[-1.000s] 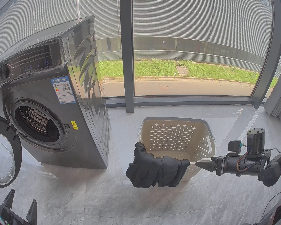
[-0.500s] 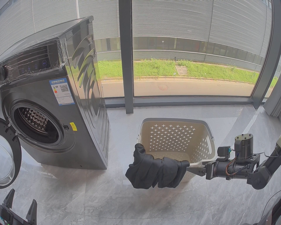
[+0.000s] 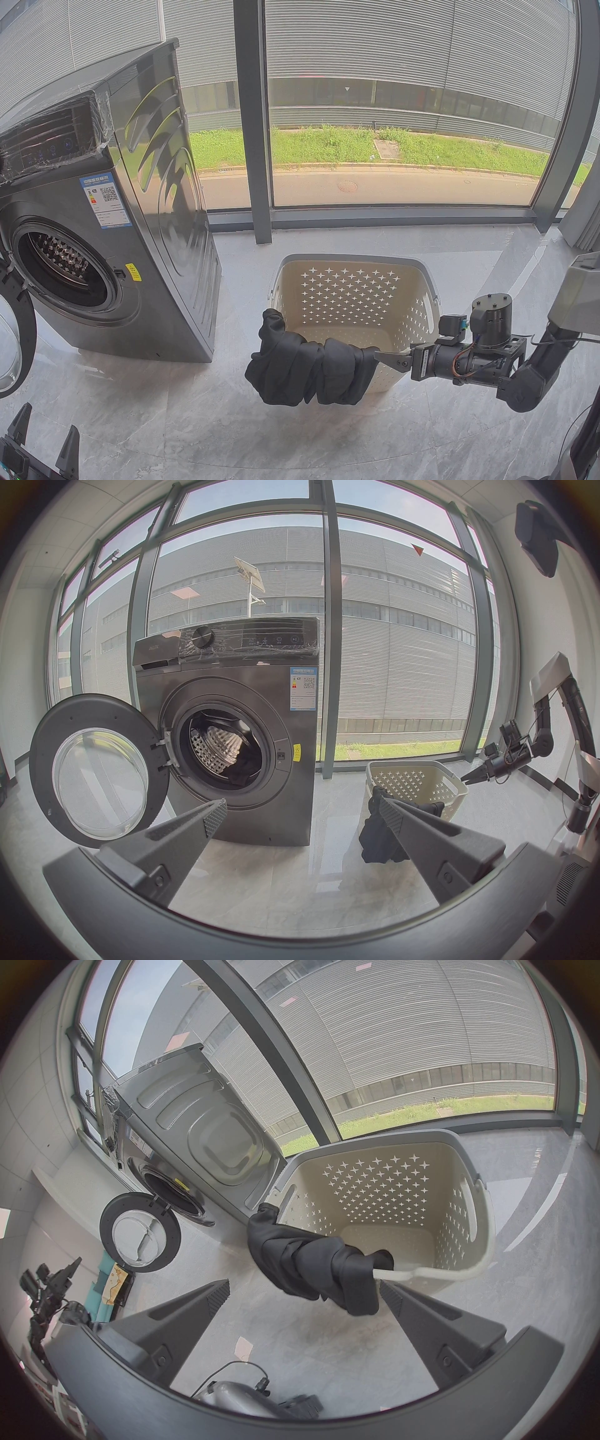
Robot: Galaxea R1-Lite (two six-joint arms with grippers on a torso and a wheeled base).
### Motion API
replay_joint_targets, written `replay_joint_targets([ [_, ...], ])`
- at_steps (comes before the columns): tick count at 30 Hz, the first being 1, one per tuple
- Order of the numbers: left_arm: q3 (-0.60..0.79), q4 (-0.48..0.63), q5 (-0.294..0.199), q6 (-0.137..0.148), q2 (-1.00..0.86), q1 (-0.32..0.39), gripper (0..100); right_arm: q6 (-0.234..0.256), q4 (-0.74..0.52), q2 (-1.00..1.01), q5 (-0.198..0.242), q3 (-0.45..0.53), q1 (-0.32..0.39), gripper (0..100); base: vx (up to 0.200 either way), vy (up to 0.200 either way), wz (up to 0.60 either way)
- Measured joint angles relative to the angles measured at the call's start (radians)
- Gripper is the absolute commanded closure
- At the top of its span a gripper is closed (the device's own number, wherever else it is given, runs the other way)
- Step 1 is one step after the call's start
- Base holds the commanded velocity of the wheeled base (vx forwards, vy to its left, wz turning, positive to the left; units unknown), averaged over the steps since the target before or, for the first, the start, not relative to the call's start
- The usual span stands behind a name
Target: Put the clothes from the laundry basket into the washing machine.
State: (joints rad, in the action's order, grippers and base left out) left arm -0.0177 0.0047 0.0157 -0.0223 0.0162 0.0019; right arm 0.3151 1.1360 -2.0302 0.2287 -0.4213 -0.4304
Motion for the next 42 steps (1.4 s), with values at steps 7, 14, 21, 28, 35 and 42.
replay_joint_targets([
  [7, 0.000, 0.000, 0.000, 0.002, 0.000, -0.001, 0, 0.003, 0.054, -0.134, -0.050, -0.091, -0.023, 0, 0.000, 0.000, 0.00],
  [14, 0.000, 0.000, 0.000, 0.004, 0.000, -0.001, 0, 0.002, 0.050, -0.223, -0.155, -0.200, -0.060, 0, 0.000, 0.000, 0.00],
  [21, 0.000, 0.000, 0.001, 0.005, 0.000, -0.001, 0, 0.001, 0.023, -0.273, -0.170, -0.267, -0.062, 0, 0.000, 0.000, 0.00],
  [28, 0.000, 0.000, 0.001, 0.000, 0.000, 0.000, 0, 0.001, 0.035, -0.316, -0.171, -0.280, -0.066, 0, 0.000, 0.000, 0.00],
  [35, 0.000, 0.000, 0.002, 0.001, 0.000, -0.001, 0, -0.001, 0.071, -0.374, -0.172, -0.298, -0.073, 0, 0.086, 0.000, 0.00],
  [42, 0.000, 0.000, 0.002, 0.001, 0.000, 0.000, 0, -0.006, 0.140, -0.424, -0.174, -0.308, -0.085, 0, 0.000, 0.000, 0.00],
])
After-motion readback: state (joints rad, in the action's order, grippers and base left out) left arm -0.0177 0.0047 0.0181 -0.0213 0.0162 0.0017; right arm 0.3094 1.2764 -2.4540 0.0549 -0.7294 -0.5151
